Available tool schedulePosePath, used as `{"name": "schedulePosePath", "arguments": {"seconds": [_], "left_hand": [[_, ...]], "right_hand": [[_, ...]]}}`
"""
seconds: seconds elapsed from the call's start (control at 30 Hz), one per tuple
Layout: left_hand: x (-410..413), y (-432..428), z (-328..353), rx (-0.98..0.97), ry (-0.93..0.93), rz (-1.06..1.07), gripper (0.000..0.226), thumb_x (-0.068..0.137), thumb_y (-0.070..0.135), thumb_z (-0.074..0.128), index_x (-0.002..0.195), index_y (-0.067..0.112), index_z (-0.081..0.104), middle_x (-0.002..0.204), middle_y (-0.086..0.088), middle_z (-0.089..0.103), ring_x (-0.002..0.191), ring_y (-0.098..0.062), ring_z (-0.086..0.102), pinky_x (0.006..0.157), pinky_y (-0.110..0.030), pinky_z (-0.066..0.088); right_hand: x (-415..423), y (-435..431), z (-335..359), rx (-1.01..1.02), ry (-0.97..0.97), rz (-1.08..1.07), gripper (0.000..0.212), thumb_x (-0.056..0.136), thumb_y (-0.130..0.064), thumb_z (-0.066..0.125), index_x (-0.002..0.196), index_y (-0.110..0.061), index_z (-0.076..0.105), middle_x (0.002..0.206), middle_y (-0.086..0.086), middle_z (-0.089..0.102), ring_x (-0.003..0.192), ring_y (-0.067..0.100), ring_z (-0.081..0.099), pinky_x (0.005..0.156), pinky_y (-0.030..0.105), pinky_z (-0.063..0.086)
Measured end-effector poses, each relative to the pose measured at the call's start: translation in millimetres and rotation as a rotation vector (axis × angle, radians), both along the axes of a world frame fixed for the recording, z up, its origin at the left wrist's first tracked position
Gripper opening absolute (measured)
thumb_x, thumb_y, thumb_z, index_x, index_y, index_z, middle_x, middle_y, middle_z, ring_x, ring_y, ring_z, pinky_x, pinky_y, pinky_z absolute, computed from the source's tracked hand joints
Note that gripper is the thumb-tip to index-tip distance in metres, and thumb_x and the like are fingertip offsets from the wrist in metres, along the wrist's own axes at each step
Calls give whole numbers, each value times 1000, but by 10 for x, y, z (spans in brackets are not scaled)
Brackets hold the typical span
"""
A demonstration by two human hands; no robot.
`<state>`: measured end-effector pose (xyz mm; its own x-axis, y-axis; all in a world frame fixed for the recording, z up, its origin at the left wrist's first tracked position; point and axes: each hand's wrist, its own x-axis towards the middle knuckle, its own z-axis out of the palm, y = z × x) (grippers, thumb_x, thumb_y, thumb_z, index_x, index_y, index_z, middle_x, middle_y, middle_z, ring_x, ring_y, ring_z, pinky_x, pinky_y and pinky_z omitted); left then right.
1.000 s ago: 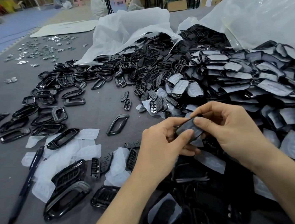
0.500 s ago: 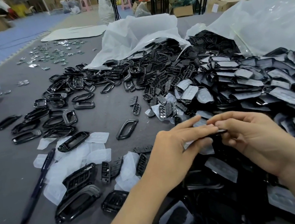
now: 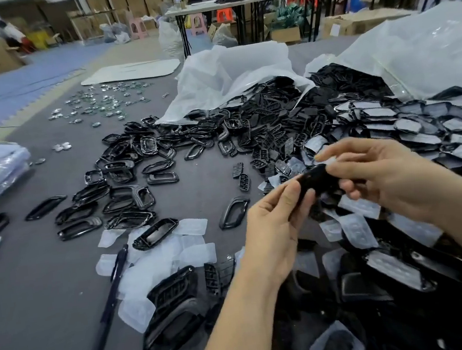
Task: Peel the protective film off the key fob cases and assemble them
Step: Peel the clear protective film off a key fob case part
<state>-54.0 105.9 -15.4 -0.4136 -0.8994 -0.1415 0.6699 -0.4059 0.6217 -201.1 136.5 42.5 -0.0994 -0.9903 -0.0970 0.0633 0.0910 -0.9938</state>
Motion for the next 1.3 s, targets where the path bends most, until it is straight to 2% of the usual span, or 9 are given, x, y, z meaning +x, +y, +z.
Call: {"name": "schedulePosePath", "arguments": {"seconds": [0.23, 0.4, 0.57, 0.63, 0.8, 0.97, 1.1, 1.17, 1.3], "left_hand": [[170, -161, -3, 140, 138, 106, 29, 69, 8, 63, 94, -6, 66, 84, -12, 74, 71, -12, 72, 56, -14, 54], [234, -171, 24, 78, 105, 137, 30, 75, 9, 63, 99, -7, 67, 96, -15, 73, 89, -19, 70, 62, -15, 55], [60, 30, -55, -894, -806, 530, 16, 90, 7, 63, 97, 14, 75, 90, 11, 73, 82, 3, 67, 74, -6, 46], [-15, 103, -106, -1238, -928, 597, 20, 88, 5, 63, 104, 8, 73, 101, 8, 70, 95, 1, 65, 83, -6, 46], [-105, 157, -130, -1527, -975, 610, 21, 88, 1, 63, 107, 0, 71, 113, -8, 69, 114, -21, 63, 98, -26, 49], [-136, 190, -126, -1568, -1054, 518, 22, 90, 8, 61, 110, 3, 71, 131, -12, 58, 120, -24, 59, 95, -28, 51], [-126, 259, -66, -1455, -989, 453, 39, 91, 24, 60, 130, 18, 57, 142, -11, 49, 111, 4, 57, 84, -11, 50], [-121, 295, -51, -1271, -911, 420, 52, 92, 37, 55, 141, 27, 41, 134, -2, 58, 99, 17, 57, 74, -4, 47], [-101, 311, -59, -856, -805, 262, 38, 90, 52, 53, 127, 46, 49, 85, 10, 74, 70, -9, 72, 66, -28, 58]], "right_hand": [[252, -451, 122, -2, 133, 90, 14, 86, 4, 59, 87, -8, 67, 57, -3, 58, 43, 3, 49, 38, 13, 40], [265, -461, 75, 97, -230, 111, 12, 72, -5, 64, 84, -7, 63, 64, 0, 55, 41, 2, 42, 36, 11, 37], [77, -191, -138, 148, -418, -47, 5, 84, -8, 59, 86, -7, 63, 76, 5, 64, 54, 6, 56, 50, 13, 51], [-29, -48, -206, 140, -413, -64, 21, 77, -16, 64, 94, -5, 64, 82, 6, 66, 63, 9, 60, 56, 15, 53], [-209, 226, -232, 118, -387, -25, 20, 71, -20, 67, 84, -4, 70, 71, 5, 65, 60, 10, 63, 54, 18, 53], [-212, 300, -285, 10, -279, -77, 16, 68, -11, 67, 82, -4, 66, 67, 7, 63, 54, 11, 60, 52, 19, 52], [-197, 328, -327, -101, -256, -153, 9, 73, -4, 65, 81, -2, 64, 65, 7, 63, 52, 11, 60, 52, 19, 52], [-224, 326, -330, -123, -230, -169, 4, 81, 3, 61, 82, 1, 64, 64, 7, 65, 52, 10, 61, 52, 18, 51], [-238, 329, -346, -145, -128, -180, 14, 85, 8, 59, 77, -2, 65, 59, 4, 64, 52, 11, 62, 51, 19, 52]]}}
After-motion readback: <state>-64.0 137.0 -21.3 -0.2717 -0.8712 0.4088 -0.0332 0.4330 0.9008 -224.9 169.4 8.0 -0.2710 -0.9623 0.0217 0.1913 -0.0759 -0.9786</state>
